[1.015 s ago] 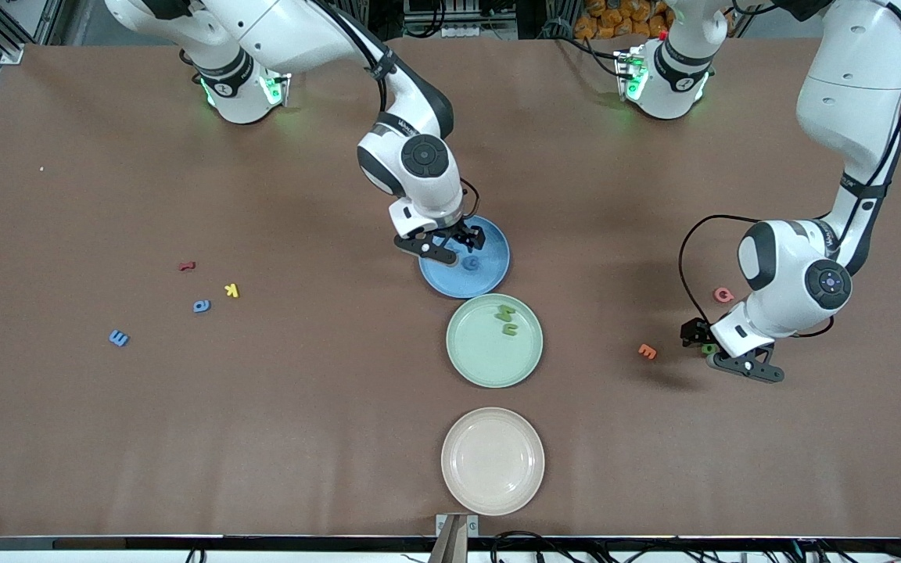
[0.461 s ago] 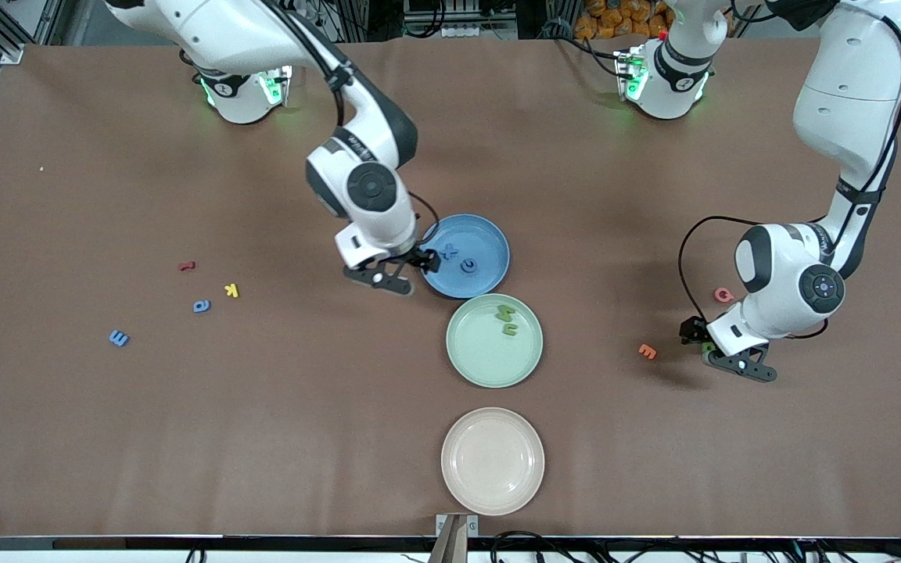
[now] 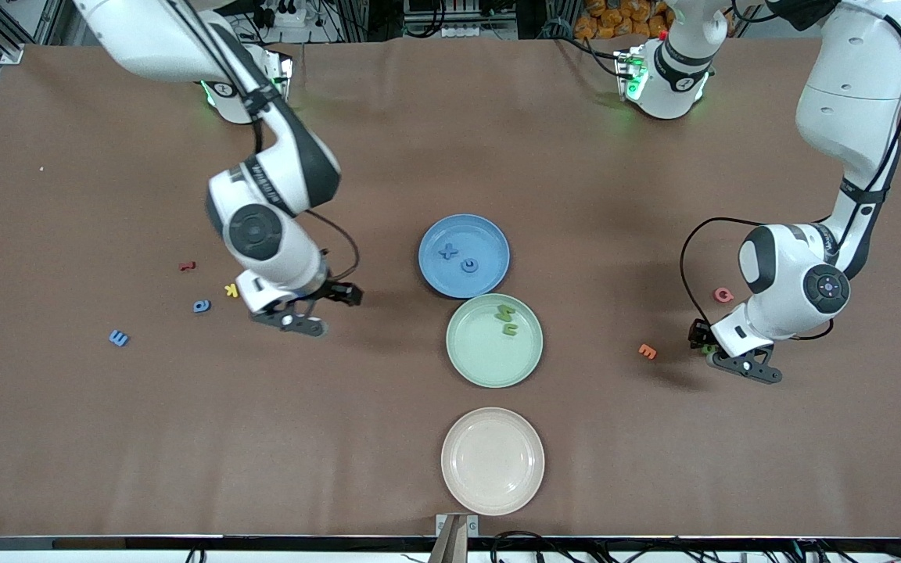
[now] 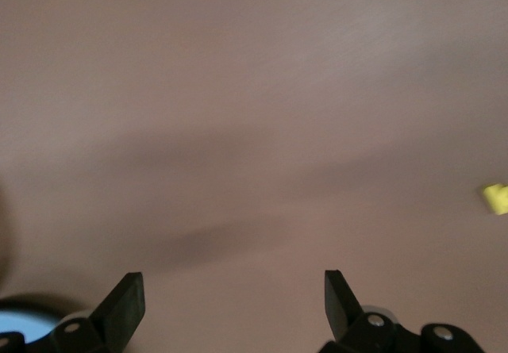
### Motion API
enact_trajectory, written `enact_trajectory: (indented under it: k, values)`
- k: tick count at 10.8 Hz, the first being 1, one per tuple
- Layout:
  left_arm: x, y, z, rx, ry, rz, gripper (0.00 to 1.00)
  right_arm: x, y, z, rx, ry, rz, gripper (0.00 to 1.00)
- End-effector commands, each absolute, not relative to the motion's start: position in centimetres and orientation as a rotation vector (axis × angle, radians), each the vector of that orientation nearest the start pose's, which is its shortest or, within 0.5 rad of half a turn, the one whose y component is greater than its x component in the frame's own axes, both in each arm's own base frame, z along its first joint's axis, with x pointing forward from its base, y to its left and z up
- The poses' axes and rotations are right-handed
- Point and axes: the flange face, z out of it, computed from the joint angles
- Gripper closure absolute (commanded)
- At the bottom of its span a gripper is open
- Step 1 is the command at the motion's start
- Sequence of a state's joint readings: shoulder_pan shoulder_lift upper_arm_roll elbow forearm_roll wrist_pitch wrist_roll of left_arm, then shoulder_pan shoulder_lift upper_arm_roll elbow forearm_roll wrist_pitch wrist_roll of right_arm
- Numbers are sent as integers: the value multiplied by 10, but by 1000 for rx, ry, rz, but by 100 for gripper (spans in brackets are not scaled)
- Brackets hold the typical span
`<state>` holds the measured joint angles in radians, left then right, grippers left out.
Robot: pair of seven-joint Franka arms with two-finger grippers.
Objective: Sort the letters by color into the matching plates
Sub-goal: 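Grasp green q with the left gripper while the right gripper returns to letters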
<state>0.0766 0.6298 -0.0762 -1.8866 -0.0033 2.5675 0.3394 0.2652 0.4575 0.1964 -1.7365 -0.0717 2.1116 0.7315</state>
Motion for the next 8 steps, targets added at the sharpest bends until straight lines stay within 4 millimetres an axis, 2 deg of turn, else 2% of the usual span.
enact_trajectory:
  k: [1, 2, 3, 5, 6, 8]
  values:
    - [637, 1, 175, -3116, 550, -96, 83, 612, 197, 335, -3128, 552, 118, 0]
    - [637, 0, 175, -3116, 552, -96, 96, 621, 168, 337, -3111, 632, 116, 0]
    - [637, 0, 175, -3116, 550, -96, 100, 628, 138, 339, -3093, 722, 111, 0]
    - [639, -5, 181, -3111, 563, -112, 100, 636, 93, 341, -3037, 943, 99, 0]
    - [642, -12, 191, -3109, 577, -119, 100, 639, 79, 342, -2994, 1071, 84, 0]
    - [652, -36, 224, -3099, 635, -107, 100, 642, 51, 339, -2899, 1328, 79, 0]
